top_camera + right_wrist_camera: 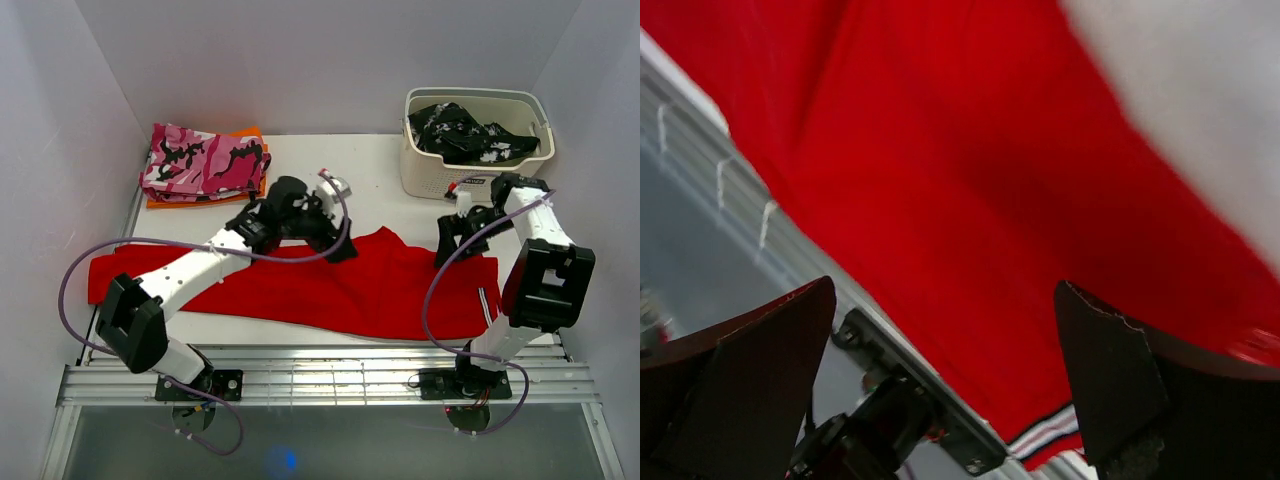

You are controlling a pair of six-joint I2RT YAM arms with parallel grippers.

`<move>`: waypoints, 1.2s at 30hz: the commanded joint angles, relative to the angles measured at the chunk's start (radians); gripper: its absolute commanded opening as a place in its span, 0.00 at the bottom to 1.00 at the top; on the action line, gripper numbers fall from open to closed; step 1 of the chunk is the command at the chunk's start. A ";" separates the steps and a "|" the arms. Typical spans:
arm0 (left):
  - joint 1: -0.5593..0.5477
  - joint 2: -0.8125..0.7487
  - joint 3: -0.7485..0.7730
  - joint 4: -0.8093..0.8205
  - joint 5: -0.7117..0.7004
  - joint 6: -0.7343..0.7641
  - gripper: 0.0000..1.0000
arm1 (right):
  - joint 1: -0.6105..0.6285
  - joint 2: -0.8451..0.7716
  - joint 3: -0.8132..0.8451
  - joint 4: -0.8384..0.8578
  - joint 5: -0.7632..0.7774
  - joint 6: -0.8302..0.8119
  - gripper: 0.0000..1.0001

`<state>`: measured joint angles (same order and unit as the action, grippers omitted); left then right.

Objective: Fold and stack the trousers
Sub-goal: Fold the trousers

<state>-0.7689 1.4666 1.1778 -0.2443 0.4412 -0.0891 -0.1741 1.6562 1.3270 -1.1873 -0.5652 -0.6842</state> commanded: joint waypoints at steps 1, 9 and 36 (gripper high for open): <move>0.155 0.034 -0.075 -0.208 0.339 -0.092 0.97 | 0.013 0.023 -0.106 -0.034 -0.041 -0.031 0.93; 0.370 0.064 -0.211 -0.302 0.294 0.049 0.90 | -0.140 0.145 -0.177 0.265 0.207 0.048 0.89; 1.525 0.087 0.002 -0.659 0.091 0.545 0.91 | -0.278 0.002 -0.133 0.195 0.309 -0.198 0.87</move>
<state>0.6941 1.5249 1.1397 -0.8471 0.5949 0.3378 -0.4736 1.6802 1.2293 -0.9424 -0.2237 -0.8463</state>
